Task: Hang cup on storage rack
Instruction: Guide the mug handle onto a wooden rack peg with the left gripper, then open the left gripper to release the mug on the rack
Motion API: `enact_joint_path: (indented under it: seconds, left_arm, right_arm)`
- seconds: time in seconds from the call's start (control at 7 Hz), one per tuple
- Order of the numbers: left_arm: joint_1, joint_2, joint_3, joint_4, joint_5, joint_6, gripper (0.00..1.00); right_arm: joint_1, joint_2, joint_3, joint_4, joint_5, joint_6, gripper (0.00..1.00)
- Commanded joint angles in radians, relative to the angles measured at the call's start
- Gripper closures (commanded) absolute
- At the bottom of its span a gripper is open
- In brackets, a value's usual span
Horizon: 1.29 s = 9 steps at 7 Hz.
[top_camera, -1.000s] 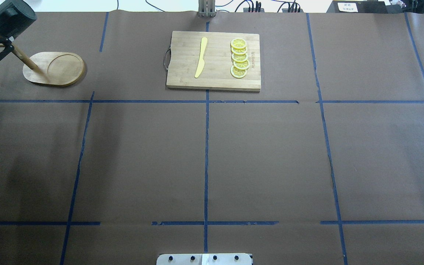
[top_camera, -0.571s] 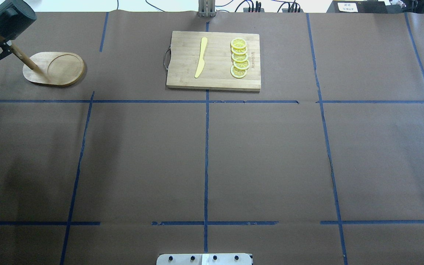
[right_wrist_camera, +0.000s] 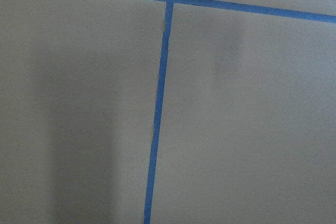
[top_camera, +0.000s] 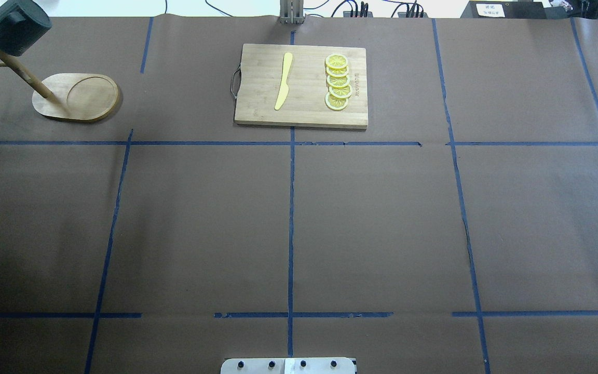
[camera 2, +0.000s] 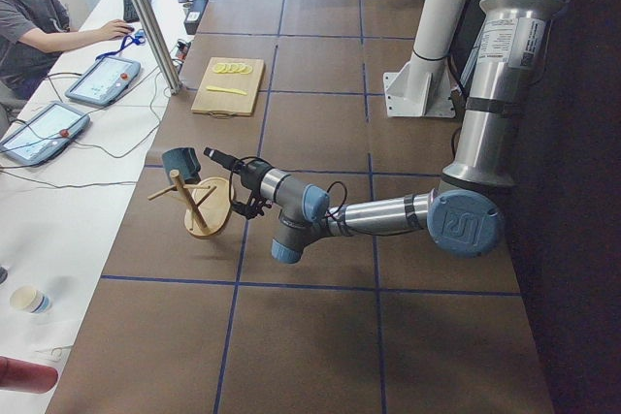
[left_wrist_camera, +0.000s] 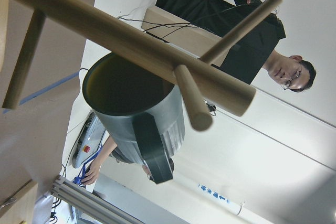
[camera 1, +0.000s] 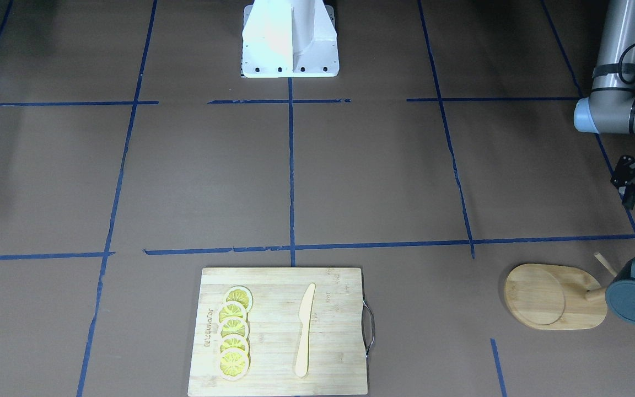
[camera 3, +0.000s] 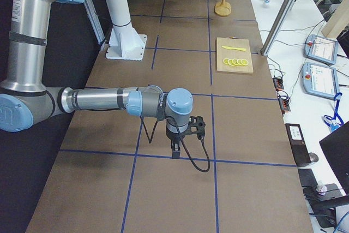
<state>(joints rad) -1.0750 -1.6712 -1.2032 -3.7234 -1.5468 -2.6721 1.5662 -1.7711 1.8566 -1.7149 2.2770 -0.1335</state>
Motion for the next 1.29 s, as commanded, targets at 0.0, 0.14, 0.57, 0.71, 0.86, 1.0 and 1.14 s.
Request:
enact_joint_path:
  seconds: [0.0,0.14,0.57,0.71,0.86,1.0,1.14]
  left_arm:
    - [-0.002,0.06,-0.088,-0.001,-0.151,0.177,0.0]
    - [-0.002,0.059,-0.094,0.002,-0.185,0.26,0.0]
    - [-0.006,0.056,-0.094,0.054,-0.327,0.699,0.0]
    - [-0.01,0.073,-0.088,0.059,-0.346,0.9,0.0]
    - [-0.01,0.091,-0.088,0.107,-0.366,1.101,0.0]
    - [-0.013,0.097,-0.09,0.169,-0.41,1.299,0.0]
    - [-0.049,0.099,-0.09,0.206,-0.433,1.412,0.0]
  right_arm:
    - [0.0,-0.001,-0.001,0.0,0.001,0.0,0.0]
    - [0.0,-0.001,-0.001,0.0,-0.001,0.0,0.0]
    - [0.0,-0.001,-0.001,0.0,-0.001,0.0,0.0]
    - [0.0,-0.001,-0.002,0.0,0.001,0.0,0.0]
    - [0.0,-0.001,-0.005,0.0,0.001,0.0,0.0]
    - [0.0,-0.001,-0.011,0.0,0.001,0.0,0.0]
    - [0.0,-0.001,-0.011,0.0,0.001,0.0,0.0]
